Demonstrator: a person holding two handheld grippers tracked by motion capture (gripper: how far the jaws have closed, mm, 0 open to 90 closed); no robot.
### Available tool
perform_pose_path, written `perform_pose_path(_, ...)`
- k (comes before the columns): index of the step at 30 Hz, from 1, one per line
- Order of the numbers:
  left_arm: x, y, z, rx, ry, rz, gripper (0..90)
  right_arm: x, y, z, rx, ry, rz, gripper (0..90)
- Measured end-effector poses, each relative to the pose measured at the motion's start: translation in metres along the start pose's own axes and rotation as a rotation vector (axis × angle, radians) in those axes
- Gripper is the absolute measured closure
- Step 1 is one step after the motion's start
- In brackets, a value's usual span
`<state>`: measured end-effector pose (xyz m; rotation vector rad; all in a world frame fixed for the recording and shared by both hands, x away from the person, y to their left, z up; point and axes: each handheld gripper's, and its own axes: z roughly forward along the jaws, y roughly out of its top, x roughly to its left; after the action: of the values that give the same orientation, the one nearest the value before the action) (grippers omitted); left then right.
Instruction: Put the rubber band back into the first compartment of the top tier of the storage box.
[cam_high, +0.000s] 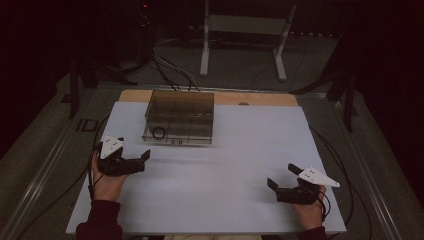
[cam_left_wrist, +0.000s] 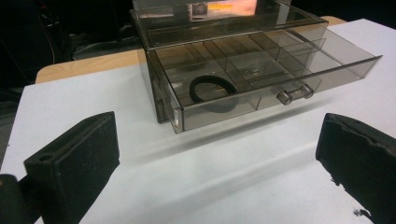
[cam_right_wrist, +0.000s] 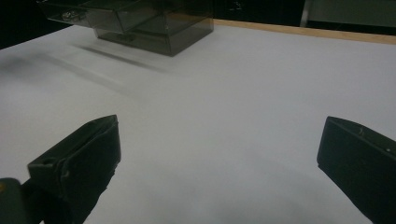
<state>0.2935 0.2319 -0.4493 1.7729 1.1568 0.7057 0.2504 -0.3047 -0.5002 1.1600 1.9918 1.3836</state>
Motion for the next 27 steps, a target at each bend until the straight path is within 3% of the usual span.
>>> perform_pose_path(15, -0.008, -0.017, -0.013, -0.044, 0.015, 0.013, 0.9, 0.001, 0.000, 0.000, -0.004, 0.002, 0.000, 0.0)
perform_pose_path(27, -0.008, -0.040, -0.019, -0.026, 0.006, -0.010, 1.1, 0.002, 0.000, 0.000, -0.003, 0.007, -0.005, 0.0)
